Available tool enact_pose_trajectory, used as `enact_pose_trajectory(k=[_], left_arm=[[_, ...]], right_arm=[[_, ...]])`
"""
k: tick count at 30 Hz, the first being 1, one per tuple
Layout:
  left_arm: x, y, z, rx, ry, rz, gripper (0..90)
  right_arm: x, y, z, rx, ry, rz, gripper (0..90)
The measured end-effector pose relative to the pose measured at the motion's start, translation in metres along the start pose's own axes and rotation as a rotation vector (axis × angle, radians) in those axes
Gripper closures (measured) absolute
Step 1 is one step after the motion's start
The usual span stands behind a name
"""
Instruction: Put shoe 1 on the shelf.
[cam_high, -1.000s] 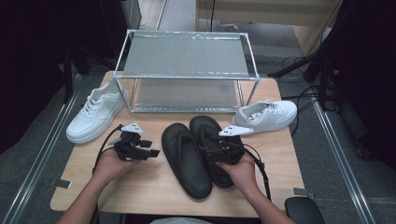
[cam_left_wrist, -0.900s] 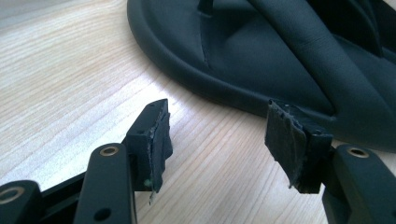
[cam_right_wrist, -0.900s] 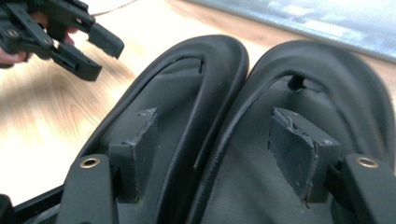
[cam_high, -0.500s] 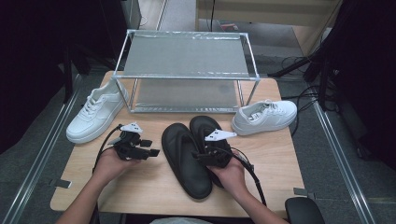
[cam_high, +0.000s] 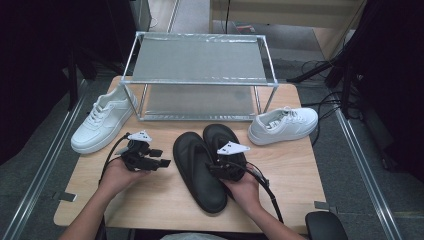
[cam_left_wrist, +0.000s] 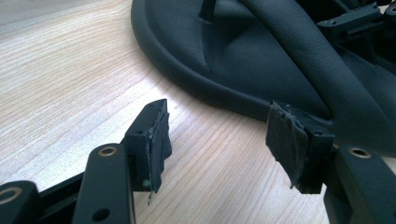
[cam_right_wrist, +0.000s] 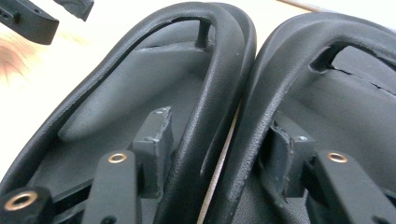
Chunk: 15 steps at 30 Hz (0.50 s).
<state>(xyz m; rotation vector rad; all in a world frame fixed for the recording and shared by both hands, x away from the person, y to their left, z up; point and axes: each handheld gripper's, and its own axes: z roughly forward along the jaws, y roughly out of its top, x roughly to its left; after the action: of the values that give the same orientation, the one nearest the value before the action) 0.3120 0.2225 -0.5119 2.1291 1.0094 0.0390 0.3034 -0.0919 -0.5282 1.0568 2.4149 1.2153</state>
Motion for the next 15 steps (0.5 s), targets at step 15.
enact_pose_trajectory(k=[15], left_arm=[[0.0016,-0.0003,-0.0003,-0.004,-0.003,-0.008,39.9]], right_arm=[[0.0033,0.0019,-0.0019,0.024,-0.028,-0.029,62.8]])
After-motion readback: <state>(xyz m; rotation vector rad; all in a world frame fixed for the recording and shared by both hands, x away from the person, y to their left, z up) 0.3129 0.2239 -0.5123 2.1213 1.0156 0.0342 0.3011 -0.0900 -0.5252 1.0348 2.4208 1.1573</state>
